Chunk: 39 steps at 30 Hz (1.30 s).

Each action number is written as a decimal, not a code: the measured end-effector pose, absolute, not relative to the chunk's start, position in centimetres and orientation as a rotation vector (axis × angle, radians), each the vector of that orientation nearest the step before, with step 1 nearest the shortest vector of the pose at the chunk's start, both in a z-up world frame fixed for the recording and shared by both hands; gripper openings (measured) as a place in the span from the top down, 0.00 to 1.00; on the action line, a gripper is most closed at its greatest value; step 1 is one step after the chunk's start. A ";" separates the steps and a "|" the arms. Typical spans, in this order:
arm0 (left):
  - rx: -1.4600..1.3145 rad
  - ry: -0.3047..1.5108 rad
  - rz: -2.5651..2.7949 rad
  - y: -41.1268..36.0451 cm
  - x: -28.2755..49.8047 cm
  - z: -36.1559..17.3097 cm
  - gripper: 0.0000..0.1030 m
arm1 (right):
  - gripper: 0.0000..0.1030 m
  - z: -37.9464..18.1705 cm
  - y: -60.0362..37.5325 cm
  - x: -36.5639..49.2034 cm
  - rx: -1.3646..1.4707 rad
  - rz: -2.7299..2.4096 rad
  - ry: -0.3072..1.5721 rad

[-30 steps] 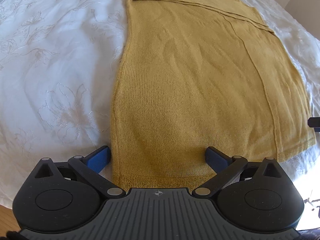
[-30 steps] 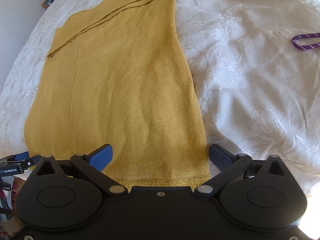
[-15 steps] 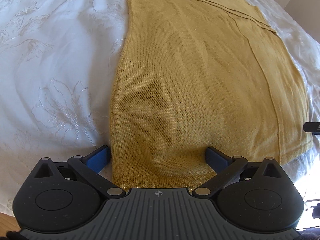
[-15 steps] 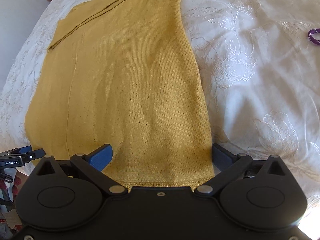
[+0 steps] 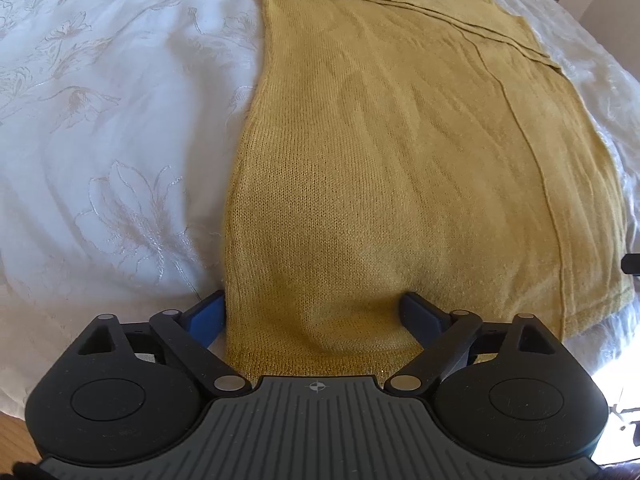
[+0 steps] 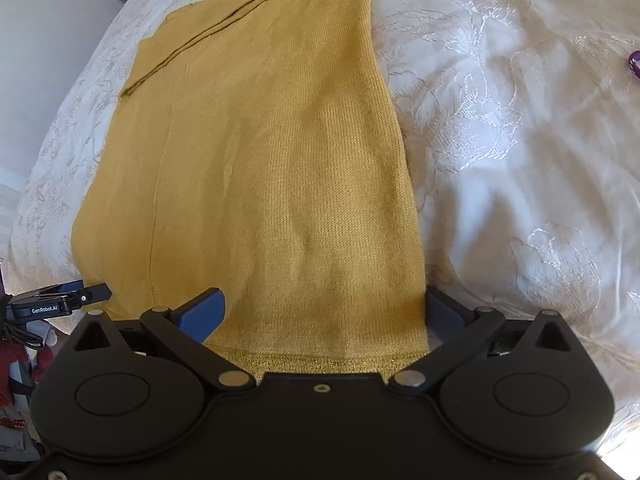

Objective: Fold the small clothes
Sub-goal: 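Move both open tools down to the ribbed hem of the sweater, then close both tools on the sweater hem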

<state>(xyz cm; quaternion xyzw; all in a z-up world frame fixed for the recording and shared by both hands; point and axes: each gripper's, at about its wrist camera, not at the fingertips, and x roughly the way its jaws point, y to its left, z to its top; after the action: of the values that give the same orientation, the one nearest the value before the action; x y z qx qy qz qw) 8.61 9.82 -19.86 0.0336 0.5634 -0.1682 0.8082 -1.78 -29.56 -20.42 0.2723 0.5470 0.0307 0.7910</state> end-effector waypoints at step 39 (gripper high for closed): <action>0.085 1.148 -0.339 9.8 7.5 -19.2 0.19 | 0.00 -21.1 -29.5 -1.0 0.591 0.056 1.185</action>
<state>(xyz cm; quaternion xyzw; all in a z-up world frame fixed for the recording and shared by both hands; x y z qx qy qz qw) 7.53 9.83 -19.22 0.0401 0.5404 -0.1596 0.8252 -1.02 -29.45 -21.10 0.2743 0.5503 0.0262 0.7882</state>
